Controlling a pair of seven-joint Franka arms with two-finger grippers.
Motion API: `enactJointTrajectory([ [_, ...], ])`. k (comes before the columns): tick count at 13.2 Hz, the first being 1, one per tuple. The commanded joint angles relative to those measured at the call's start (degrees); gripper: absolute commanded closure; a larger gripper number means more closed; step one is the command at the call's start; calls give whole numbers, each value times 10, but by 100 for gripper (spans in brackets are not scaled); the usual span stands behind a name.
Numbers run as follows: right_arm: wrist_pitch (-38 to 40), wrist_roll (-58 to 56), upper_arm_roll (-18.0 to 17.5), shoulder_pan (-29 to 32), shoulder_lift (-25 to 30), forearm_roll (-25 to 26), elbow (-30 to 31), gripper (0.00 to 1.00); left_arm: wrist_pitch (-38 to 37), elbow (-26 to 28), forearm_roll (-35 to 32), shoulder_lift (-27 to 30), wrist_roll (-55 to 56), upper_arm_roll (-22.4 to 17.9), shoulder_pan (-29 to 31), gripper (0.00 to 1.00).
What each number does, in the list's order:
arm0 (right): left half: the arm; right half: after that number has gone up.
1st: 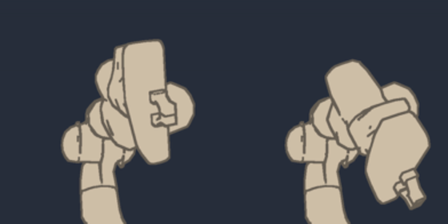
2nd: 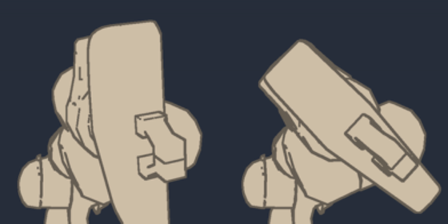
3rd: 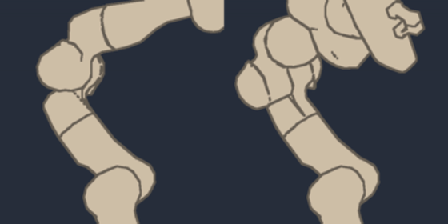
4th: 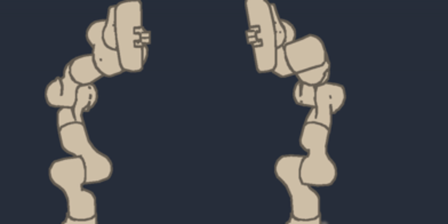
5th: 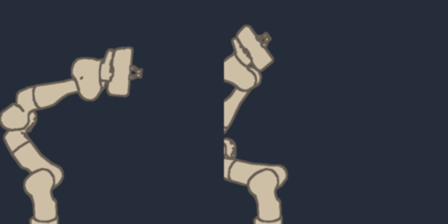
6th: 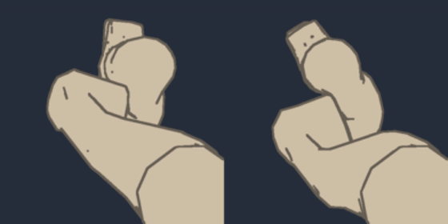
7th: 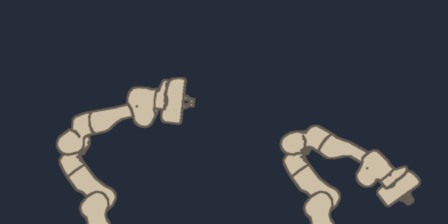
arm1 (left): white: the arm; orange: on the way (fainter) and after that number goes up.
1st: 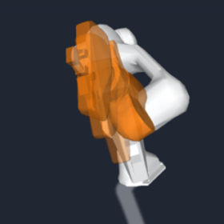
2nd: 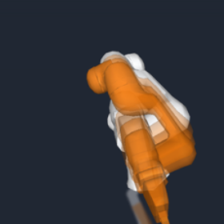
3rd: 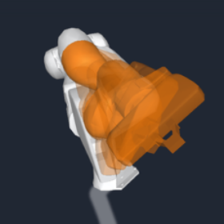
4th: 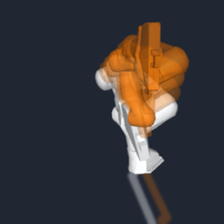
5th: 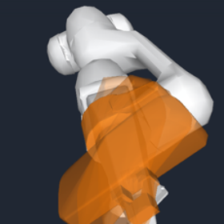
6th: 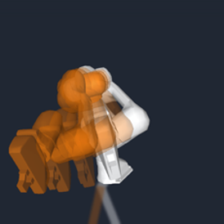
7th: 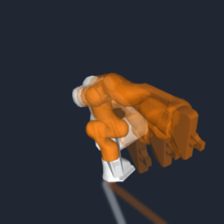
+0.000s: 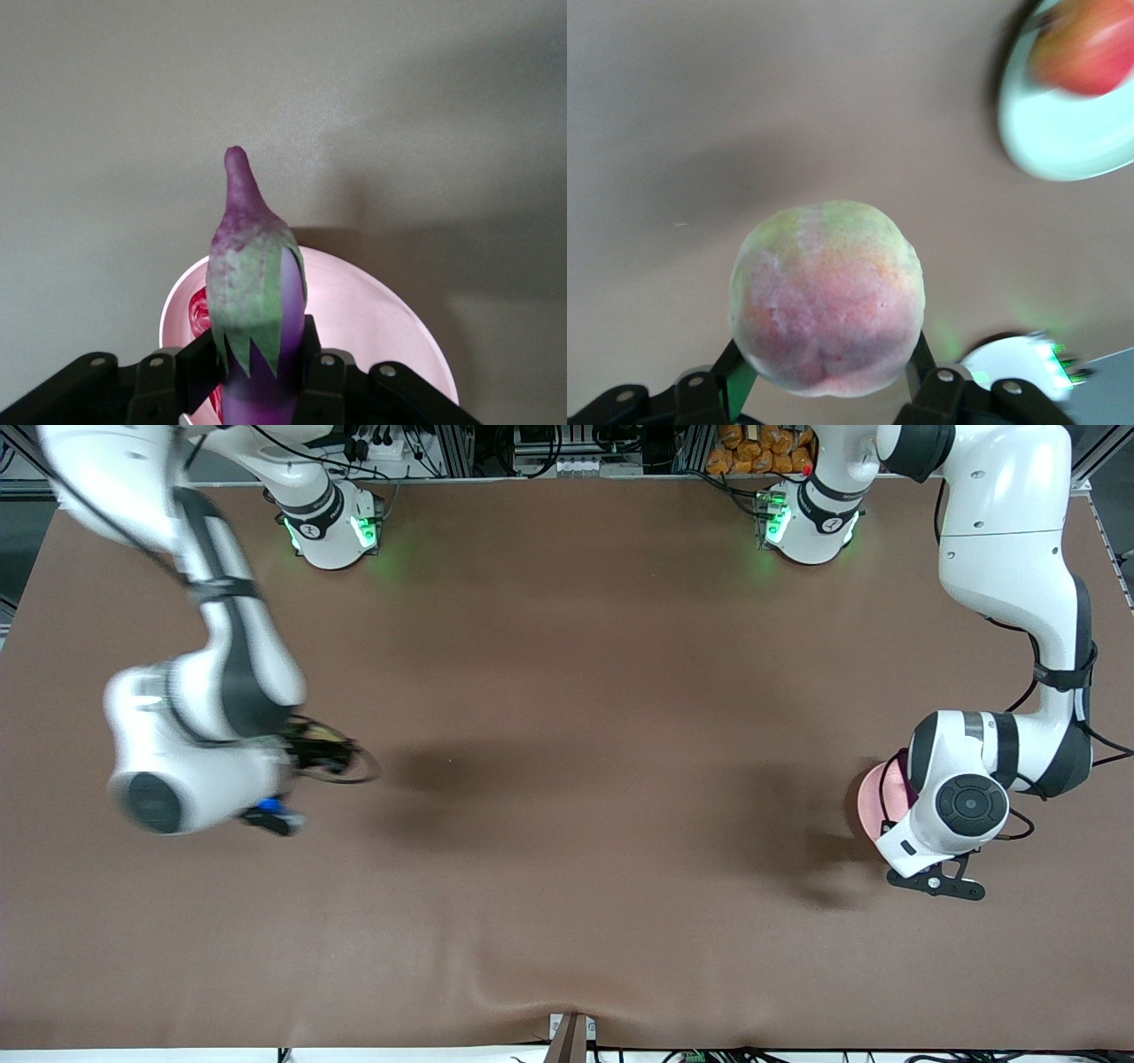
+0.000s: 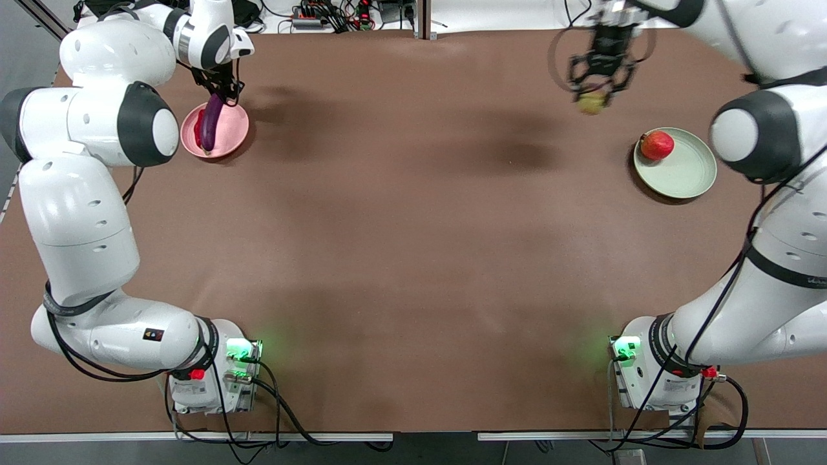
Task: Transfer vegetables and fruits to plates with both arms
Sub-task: 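Lower the eggplant onto the pink plate while the right gripper places the peach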
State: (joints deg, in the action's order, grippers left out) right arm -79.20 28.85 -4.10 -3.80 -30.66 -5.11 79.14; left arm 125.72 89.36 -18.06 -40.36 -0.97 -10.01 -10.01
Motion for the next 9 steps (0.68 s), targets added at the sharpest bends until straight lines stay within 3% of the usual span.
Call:
enactJointTrajectory([
  [1,12,-104,-14,67,26,48,33,100,-2,-7,-13,-6,-4,6,3,100],
  [6,4,-221,-15,172,32,111,75,100,0,-8,-8,-28,-1,7,2,100],
  [9,-73,-285,-14,220,36,112,142,100,1,-9,-6,-35,7,7,2,98],
])
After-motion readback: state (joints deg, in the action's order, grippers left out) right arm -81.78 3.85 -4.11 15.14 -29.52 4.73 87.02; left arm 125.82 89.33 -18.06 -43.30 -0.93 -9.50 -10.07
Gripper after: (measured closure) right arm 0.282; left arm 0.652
